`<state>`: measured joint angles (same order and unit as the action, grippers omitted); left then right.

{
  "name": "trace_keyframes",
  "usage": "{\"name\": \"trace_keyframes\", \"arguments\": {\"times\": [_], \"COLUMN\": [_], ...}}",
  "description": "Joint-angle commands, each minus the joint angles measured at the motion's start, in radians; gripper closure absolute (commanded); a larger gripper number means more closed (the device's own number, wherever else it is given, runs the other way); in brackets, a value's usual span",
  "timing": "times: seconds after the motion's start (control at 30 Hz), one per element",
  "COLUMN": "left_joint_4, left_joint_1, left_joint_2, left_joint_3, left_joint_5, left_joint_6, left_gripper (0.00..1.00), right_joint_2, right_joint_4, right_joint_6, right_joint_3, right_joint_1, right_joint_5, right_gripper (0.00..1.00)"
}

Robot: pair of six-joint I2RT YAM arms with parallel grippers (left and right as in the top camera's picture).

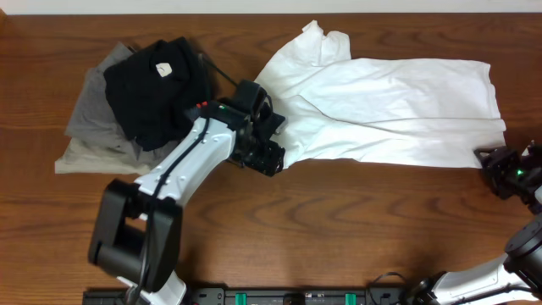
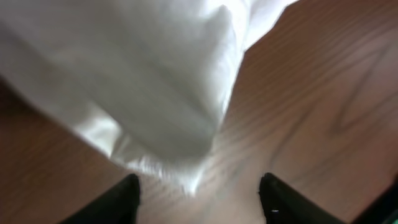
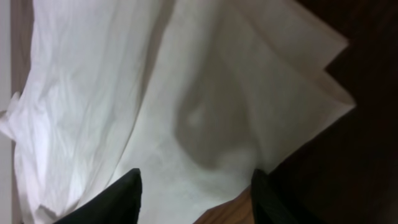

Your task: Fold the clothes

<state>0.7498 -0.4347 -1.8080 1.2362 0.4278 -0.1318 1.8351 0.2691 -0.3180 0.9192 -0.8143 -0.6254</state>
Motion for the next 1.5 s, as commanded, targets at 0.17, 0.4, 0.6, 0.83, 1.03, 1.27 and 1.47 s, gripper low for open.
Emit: {"name": "trace_keyframes", "arguments": {"times": [0.17,0.4,0.6,0.83,1.03,1.27,1.47], "left_joint_4": [-0.034,-0.032,0.041,0.086,0.087,0.087,0.085], "left_joint_1": [0.007,0.012,0.040,0.078,0.093,0.093,0.093], "left_joint_2": [-0.119,-0.101,-0.058,-0.055,-0.055,-0.055,-0.055], "left_joint_3": [0.001,0.046,0.066,0.066,0.066,0.066,0.066], "left_joint_5": [0.006,0.006,-0.114,-0.161,-0.200,-0.205,-0.205], "left_joint_6": [0.011,0.011,0.010,-0.005,-0.005,-0.005,-0.005], "left_gripper": [0.59,0.94,0.94,0.94,0.94,0.94,0.94], "right_joint_2": [-0.050,-0.195,-0.251,-0.219,-0.176,-0.080,0.010], "right_joint_4": [0.001,0.014,0.059,0.067,-0.012,-0.034,-0.134], "right_joint_6": [0.097,0.086,0.087,0.087,0.087,0.033,-0.013], "right_joint_3": [0.005,0.006,0.006,0.005,0.005,0.005,0.005], "right_joint_1": [0.010,0.029,0.046,0.102,0.120,0.158,0.180], "right_joint_5": [-0.075,-0.037,0.190,0.371,0.320,0.310,0.277], "right_gripper": [0.47,0.46,0.46,0.42,0.52,0.92,0.99]}}
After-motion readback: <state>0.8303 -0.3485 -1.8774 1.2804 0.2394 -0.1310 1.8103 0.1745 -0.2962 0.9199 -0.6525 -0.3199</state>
